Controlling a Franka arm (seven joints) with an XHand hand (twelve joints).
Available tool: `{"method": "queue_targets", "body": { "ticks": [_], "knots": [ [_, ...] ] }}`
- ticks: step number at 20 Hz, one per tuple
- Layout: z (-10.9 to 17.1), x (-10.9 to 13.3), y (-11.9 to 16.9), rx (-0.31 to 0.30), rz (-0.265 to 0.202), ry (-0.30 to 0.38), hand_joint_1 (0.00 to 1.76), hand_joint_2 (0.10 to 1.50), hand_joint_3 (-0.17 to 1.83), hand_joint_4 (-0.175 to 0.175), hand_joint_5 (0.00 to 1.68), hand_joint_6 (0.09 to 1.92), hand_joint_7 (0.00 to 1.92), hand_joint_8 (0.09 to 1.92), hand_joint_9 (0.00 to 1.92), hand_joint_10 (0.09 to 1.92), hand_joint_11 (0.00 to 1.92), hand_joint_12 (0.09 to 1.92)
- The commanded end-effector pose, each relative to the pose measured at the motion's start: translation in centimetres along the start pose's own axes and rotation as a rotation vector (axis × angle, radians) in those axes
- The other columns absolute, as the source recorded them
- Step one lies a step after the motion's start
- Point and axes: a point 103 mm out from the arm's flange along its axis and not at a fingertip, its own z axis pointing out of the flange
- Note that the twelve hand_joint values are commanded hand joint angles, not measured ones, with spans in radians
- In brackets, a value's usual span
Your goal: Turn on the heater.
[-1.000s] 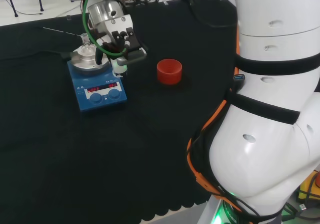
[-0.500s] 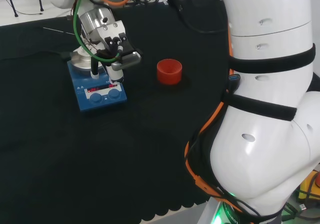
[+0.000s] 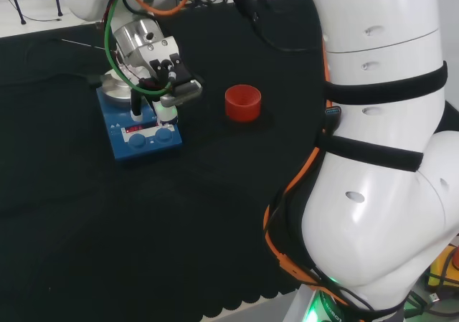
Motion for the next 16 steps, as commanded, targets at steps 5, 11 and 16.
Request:
{"method": "queue_targets", "body": {
  "ticks": [5,11,16],
  "knots": [
    [1.0,0.3,0.7,0.029,-0.008,-0.004,1.64,0.44,1.44,-0.058,0.46,0.1,1.87,1.81,1.92,1.74,1.88,1.59],
    [1.5,1.0,1.0,0.041,-0.017,-0.001,1.64,0.44,1.44,-0.057,0.46,0.1,1.87,1.81,1.92,1.74,1.87,1.59],
    [1.5,1.3,1.0,0.043,-0.02,0.001,1.64,0.44,1.44,-0.056,0.46,0.1,1.87,1.81,1.92,1.74,1.87,1.59]
  ]
}}
